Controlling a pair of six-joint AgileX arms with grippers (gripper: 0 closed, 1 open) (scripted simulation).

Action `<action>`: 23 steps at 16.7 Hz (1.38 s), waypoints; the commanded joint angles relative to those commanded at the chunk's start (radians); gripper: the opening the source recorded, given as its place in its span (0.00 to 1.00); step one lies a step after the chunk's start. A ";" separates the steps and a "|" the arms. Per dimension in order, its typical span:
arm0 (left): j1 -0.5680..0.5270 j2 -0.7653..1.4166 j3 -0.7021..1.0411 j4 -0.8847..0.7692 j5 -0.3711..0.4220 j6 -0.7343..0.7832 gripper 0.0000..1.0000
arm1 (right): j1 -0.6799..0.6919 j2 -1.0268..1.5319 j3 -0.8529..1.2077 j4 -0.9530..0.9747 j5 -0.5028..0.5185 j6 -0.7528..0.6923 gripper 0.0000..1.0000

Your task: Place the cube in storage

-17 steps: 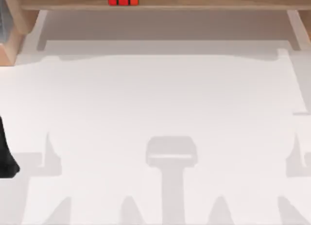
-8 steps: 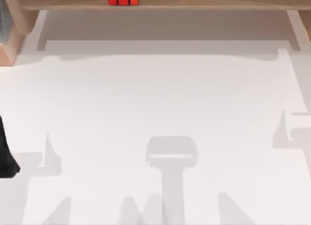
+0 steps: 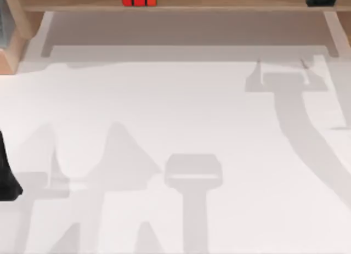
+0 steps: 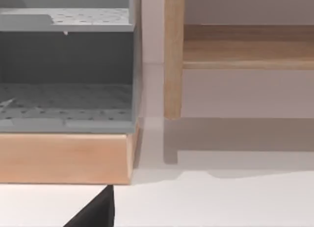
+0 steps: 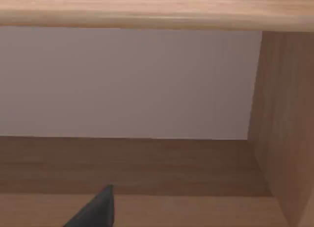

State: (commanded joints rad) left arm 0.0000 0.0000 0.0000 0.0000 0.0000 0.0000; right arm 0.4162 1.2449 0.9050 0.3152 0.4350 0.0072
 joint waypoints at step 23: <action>0.000 0.000 0.000 0.000 0.000 0.000 1.00 | 0.415 1.238 0.921 0.325 0.437 0.008 1.00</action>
State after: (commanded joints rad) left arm 0.0000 0.0000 0.0000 0.0000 0.0000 0.0000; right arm 0.8310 2.4826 1.8265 0.6400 0.8717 0.0148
